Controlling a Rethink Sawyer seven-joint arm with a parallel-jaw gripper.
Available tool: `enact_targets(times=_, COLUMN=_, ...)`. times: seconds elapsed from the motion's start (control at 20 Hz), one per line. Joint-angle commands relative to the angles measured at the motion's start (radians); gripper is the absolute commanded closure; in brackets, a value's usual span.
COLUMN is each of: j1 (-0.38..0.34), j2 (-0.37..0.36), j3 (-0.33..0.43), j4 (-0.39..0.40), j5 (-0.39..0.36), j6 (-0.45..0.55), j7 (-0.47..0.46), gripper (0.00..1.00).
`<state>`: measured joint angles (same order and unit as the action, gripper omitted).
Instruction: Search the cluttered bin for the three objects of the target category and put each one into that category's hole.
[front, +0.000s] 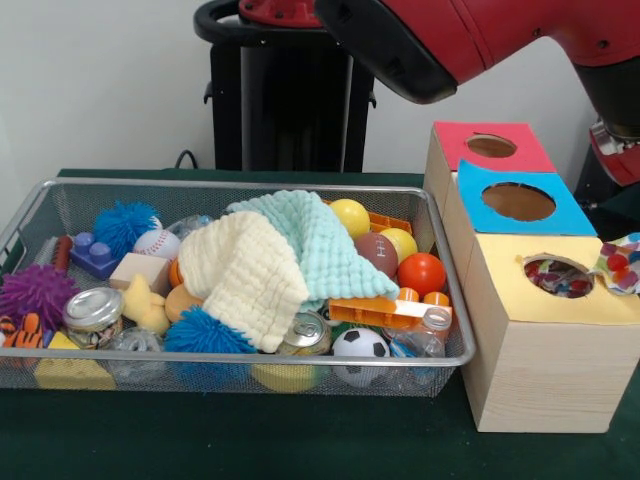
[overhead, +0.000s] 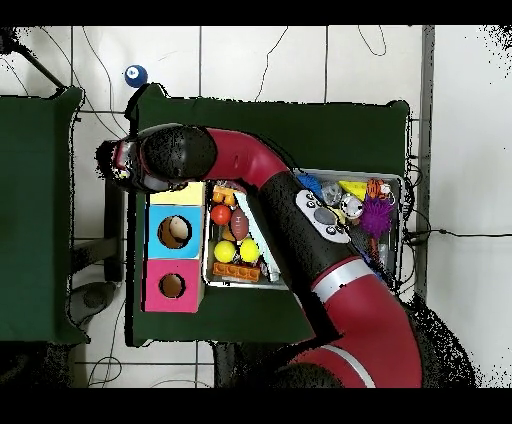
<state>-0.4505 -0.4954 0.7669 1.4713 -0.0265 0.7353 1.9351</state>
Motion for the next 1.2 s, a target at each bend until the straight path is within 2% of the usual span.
enact_targets(times=0.05, j1=-0.064, j2=0.029, j3=0.018, j4=0.049, j5=-0.020, j6=0.112, j7=-0.124, gripper=1.00)
enact_targets(times=0.35, j1=-0.084, j2=0.045, j3=0.043, j4=0.039, j5=-0.016, j6=0.138, j7=-0.141, gripper=1.00)
enact_targets(times=0.8, j1=-0.113, j2=0.038, j3=0.039, j4=0.030, j5=-0.040, j6=0.163, j7=-0.156, gripper=1.00)
enact_targets(times=0.95, j1=-0.115, j2=0.024, j3=0.018, j4=0.030, j5=-0.063, j6=0.158, j7=-0.151, gripper=1.00)
enact_targets(times=1.2, j1=-0.107, j2=-0.020, j3=-0.060, j4=0.030, j5=-0.137, j6=0.184, j7=-0.140, gripper=1.00)
